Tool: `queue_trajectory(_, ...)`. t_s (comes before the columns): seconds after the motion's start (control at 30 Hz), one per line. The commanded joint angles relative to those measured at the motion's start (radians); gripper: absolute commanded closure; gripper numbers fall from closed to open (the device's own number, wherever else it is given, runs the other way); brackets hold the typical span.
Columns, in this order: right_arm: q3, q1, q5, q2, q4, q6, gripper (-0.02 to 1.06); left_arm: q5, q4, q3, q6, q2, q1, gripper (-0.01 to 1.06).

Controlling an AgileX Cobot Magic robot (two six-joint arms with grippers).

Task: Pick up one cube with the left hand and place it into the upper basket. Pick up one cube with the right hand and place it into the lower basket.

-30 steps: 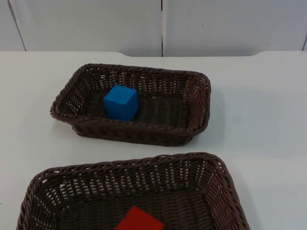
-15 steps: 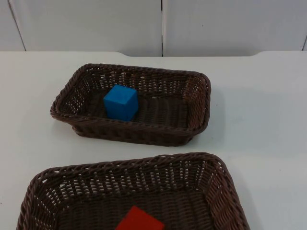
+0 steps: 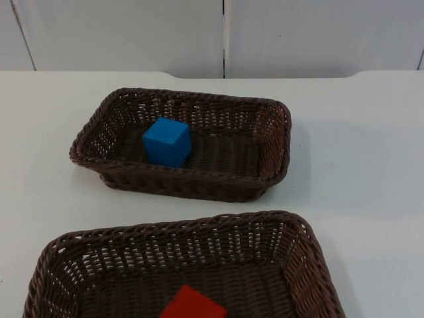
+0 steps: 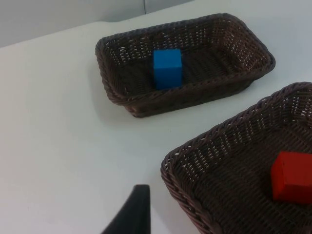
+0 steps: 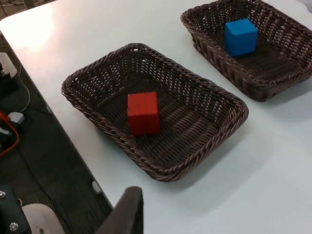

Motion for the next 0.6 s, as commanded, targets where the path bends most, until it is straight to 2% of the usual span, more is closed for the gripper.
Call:
queue_trajectory(0.0, 0.009, 0.005, -0.005, -0.004, 0.012, -0.023, -0.01, 0.006, 0.007, 0.004, -0.007, -0.004, -0.007, 0.00)
queue_trajectory(0.23, 0.010, 0.005, -0.007, -0.004, 0.081, -0.117, -0.01, 0.006, 0.007, 0.004, -0.007, -0.004, -0.007, 0.00)
queue_trajectory(0.57, 0.010, 0.005, -0.007, -0.004, 0.080, -0.105, -0.01, 0.006, 0.007, 0.004, -0.007, -0.004, -0.007, 0.00)
